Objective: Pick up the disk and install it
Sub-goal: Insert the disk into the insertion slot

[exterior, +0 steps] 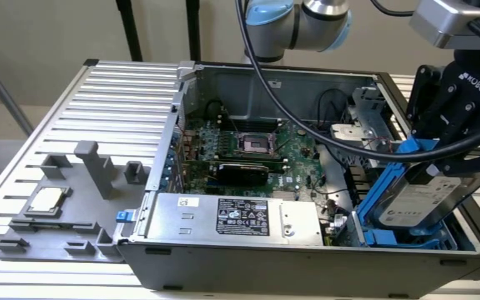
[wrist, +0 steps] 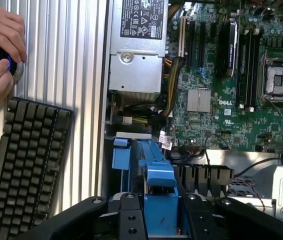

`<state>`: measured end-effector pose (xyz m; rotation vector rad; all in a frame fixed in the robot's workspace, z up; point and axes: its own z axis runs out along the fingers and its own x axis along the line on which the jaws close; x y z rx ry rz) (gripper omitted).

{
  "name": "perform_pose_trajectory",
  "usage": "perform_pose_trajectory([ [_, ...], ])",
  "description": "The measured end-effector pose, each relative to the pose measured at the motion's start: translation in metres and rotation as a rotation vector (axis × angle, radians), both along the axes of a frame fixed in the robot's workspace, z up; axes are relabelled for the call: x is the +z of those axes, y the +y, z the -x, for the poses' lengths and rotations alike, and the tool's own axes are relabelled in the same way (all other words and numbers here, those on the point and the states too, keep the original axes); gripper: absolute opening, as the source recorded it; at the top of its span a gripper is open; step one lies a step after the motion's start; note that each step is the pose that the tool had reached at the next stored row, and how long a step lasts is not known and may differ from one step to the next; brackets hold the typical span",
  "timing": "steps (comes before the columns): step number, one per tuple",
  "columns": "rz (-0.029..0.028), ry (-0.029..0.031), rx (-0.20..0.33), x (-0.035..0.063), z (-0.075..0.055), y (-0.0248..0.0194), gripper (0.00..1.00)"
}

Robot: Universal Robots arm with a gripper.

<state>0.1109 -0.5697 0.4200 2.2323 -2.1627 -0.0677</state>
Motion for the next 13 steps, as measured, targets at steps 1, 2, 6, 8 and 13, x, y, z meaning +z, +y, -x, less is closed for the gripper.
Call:
perform_pose_trajectory([
  [1, 0.0, 0.0001, 0.001, -0.0001, 0.0001, 0.0, 0.33],
  [2, 0.0, 0.0002, 0.003, -0.0002, 0.0003, 0.0, 0.33],
  [6, -0.0003, 0.0009, 0.007, -0.0004, 0.0009, 0.0001, 0.33],
  [8, -0.0001, 0.0015, 0.008, -0.0004, 0.001, 0.0, 0.39],
  [13, 0.0, 0.0022, 0.013, -0.0003, 0.0004, 0.0, 0.39],
])
